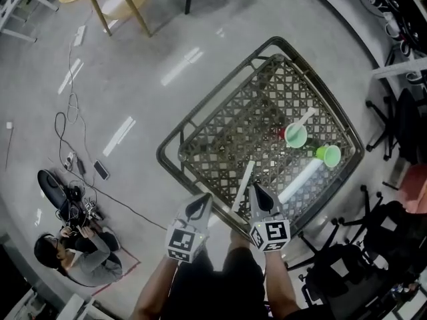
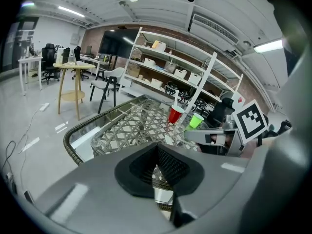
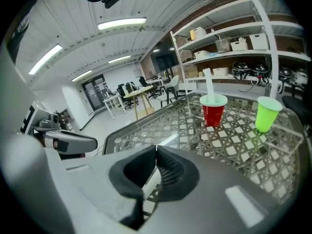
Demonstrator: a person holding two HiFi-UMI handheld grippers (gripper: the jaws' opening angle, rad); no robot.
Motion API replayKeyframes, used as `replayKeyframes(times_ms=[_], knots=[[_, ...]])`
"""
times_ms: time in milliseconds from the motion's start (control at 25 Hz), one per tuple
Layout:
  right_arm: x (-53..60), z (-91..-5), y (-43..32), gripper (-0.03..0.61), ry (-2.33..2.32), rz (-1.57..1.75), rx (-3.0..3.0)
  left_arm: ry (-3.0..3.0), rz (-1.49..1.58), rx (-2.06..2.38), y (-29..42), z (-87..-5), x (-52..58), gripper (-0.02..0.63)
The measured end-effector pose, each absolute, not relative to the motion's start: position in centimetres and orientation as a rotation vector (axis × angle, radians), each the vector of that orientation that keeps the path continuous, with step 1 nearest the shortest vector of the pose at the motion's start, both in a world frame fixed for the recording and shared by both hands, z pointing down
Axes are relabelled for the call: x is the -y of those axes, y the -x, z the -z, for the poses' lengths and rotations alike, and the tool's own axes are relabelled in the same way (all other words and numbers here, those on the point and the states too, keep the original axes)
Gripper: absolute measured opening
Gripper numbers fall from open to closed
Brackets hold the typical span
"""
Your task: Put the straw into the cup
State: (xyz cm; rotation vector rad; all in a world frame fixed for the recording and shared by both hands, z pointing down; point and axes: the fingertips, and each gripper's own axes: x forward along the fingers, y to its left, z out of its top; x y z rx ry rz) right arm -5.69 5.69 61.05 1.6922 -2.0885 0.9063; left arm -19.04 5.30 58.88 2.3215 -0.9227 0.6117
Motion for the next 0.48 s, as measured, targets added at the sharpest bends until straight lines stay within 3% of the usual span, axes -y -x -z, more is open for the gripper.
replayKeyframes(times_ms=[240,480], knots=[[-4.4,-63.6,5.3,0.044,-1.688,-1.034,2.011,-2.309,-0.621,0.887,18.6,-59.9,-4.9,0.006],[-3.1,-64.9,5.5,0.193,-1.659,-1.081,1.973,-2.289,-0.621,0.889,18.6,-60.3,-4.4,0.006]])
